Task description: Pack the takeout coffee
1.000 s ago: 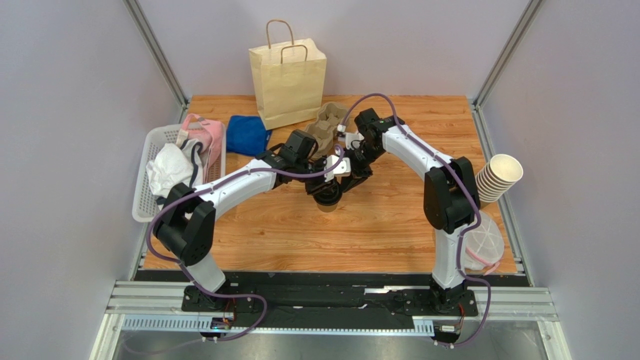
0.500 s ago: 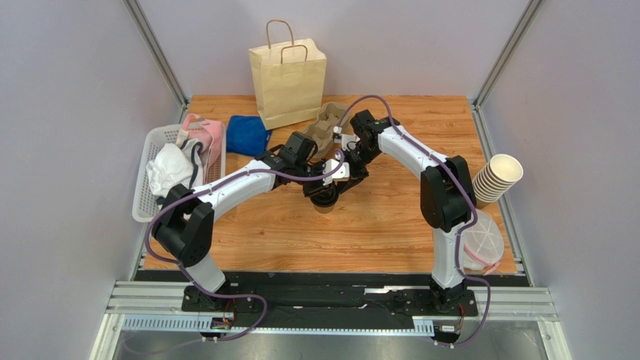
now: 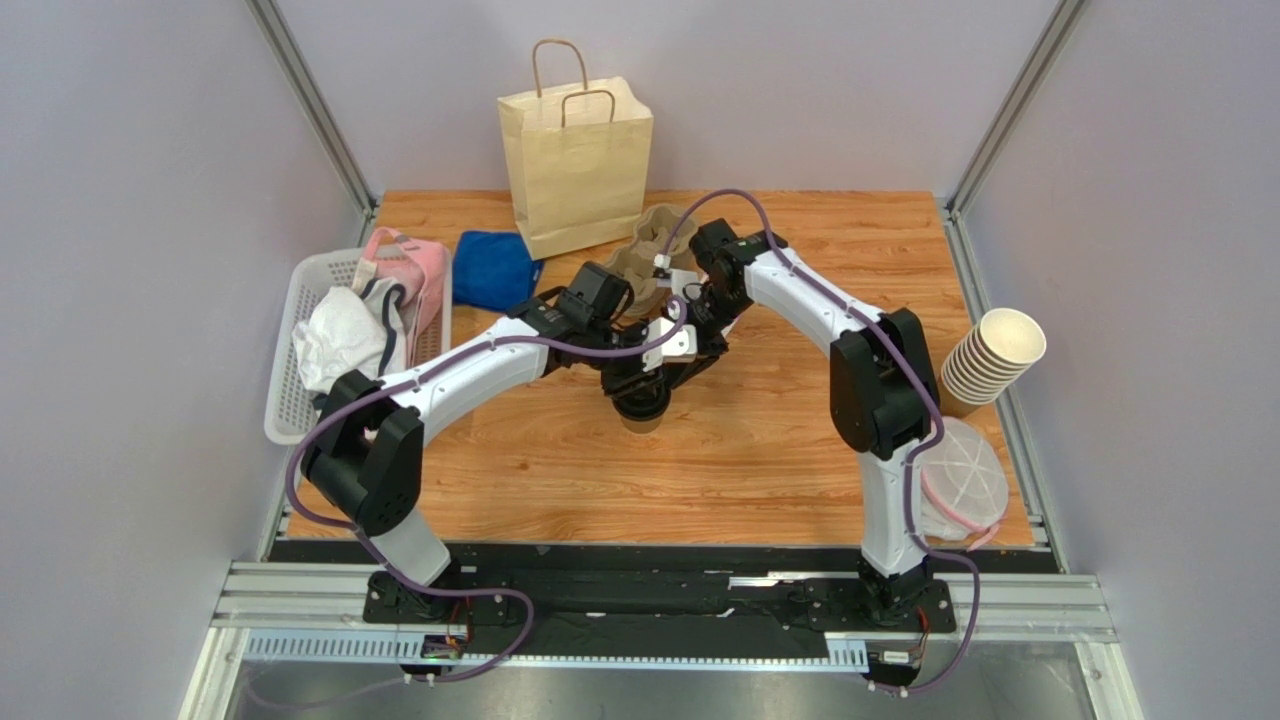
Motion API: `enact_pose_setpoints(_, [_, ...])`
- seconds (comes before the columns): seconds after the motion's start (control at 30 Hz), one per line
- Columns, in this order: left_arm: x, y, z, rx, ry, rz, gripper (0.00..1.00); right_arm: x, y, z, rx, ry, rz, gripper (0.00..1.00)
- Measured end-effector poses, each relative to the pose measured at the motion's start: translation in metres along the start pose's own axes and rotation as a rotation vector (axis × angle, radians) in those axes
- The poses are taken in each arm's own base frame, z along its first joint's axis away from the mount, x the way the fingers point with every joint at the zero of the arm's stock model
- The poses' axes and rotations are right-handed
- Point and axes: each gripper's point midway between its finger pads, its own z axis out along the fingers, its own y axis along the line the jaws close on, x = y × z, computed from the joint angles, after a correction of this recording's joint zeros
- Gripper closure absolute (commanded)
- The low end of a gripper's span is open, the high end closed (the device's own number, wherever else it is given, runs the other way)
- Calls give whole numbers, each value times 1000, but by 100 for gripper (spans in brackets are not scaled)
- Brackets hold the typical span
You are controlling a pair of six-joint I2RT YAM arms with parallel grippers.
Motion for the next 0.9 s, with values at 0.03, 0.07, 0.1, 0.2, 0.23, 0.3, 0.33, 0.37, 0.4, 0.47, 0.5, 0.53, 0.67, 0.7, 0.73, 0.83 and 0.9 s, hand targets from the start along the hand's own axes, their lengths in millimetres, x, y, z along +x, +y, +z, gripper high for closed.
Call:
enact_pose_setpoints(0.03, [0,-2,-2,6,7,-11,53,0,1,1,1,6,-13,83])
enact_pose_setpoints(0.07, [0,-3,-3,12,12,-20,53,0,3,1,1,12,-24,82])
enact_pose_setpoints(0.1, [0,-6,-4,24,17,-38,52,-1,4,1,3,16,-38,82])
enact_pose_setpoints(0.2, [-1,-14,-8,55,25,-84,49,-6,5,2,12,19,-76,77])
enact_pose_setpoints(0.23, [-2,-16,-9,60,26,-96,47,-8,5,2,16,18,-84,73])
enact_pose_setpoints(0.3, [-6,-17,-13,60,26,-116,45,-11,6,2,17,20,-106,67])
enact_pose_setpoints(0.33, [-8,-17,-15,58,24,-123,45,-12,7,1,17,19,-114,65])
enact_pose_setpoints(0.37, [-10,-17,-18,56,23,-129,44,-12,7,0,16,19,-122,63])
enact_pose_setpoints(0.4, [-12,-18,-20,53,21,-133,44,-13,9,-2,16,19,-128,59])
enact_pose_setpoints(0.47, [-16,-19,-27,44,13,-143,44,-15,11,-6,16,14,-146,57])
enact_pose_setpoints(0.5, [-17,-18,-31,36,8,-150,46,-16,12,-7,17,12,-150,57])
enact_pose_setpoints(0.53, [-19,-16,-36,23,-2,-160,46,-17,12,-8,21,10,-157,57])
enact_pose_setpoints(0.67, [-15,2,-57,-43,-33,-253,48,-15,11,-11,35,11,-159,59])
enact_pose_setpoints(0.7, [-10,9,-63,-69,-39,-300,49,-14,11,-11,38,10,-159,61])
enact_pose_setpoints(0.73, [-5,17,-67,-94,-44,-338,50,-11,11,-12,40,13,-156,62])
enact_pose_setpoints(0.83, [17,38,-81,-175,-49,-483,52,6,11,-16,41,32,-140,67])
enact_pose_setpoints(0.9, [30,48,-87,-211,-44,-555,52,15,10,-16,39,46,-126,69])
